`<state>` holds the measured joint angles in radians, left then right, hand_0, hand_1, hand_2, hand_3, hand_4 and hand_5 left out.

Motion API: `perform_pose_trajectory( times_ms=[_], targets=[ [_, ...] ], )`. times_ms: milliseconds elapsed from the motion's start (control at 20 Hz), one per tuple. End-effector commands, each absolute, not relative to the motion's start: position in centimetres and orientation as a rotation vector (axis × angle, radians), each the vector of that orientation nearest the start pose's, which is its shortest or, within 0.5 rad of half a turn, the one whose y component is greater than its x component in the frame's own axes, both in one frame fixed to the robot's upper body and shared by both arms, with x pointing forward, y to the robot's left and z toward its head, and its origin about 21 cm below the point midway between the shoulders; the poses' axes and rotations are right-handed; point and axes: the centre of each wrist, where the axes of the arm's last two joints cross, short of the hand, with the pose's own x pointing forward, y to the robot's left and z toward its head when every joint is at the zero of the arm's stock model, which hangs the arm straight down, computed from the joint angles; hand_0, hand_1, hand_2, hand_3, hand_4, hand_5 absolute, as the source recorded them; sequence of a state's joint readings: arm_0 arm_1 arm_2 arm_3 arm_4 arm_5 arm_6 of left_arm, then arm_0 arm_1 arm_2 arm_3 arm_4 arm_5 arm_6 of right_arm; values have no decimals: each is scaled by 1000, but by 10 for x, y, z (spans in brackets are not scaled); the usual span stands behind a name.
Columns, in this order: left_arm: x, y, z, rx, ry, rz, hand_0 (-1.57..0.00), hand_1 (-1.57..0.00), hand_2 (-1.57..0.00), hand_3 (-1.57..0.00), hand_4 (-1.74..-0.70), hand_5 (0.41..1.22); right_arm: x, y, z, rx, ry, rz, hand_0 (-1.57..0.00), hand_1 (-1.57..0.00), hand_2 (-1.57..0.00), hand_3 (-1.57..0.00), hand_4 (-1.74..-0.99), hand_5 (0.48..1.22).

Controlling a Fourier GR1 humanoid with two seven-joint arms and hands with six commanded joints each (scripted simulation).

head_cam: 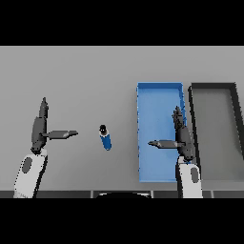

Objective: Pick up the blue pipe and place it into the blue bin.

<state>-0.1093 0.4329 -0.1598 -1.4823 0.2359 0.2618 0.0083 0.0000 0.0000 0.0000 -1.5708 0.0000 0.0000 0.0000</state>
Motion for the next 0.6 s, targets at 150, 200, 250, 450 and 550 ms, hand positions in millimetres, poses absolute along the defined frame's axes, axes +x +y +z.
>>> perform_pose_trajectory(
  times_ms=[150,200,250,450,550],
  targets=[
    [278,292,28,250,-1551,-85,1,1,1,1,-967,594,254,-227,-1,0,-1564,0,1,1,1,1,-1210,594],
    [280,292,28,250,-1550,-84,1,1,1,1,-967,594,256,-227,-1,0,-1562,0,1,1,1,1,-1210,594],
    [284,292,28,249,-1543,-84,1,1,1,1,-967,594,259,-227,-1,-6,-1557,3,1,1,1,1,-1210,594],
    [283,324,39,103,-1555,-478,1,1,1,1,-971,596,249,-241,12,-149,-1666,369,1,1,1,1,-1195,588],
    [282,326,40,89,-1566,-522,1,1,1,1,-968,597,244,-237,12,-153,-1665,406,1,1,1,1,-1190,586]
  ],
)
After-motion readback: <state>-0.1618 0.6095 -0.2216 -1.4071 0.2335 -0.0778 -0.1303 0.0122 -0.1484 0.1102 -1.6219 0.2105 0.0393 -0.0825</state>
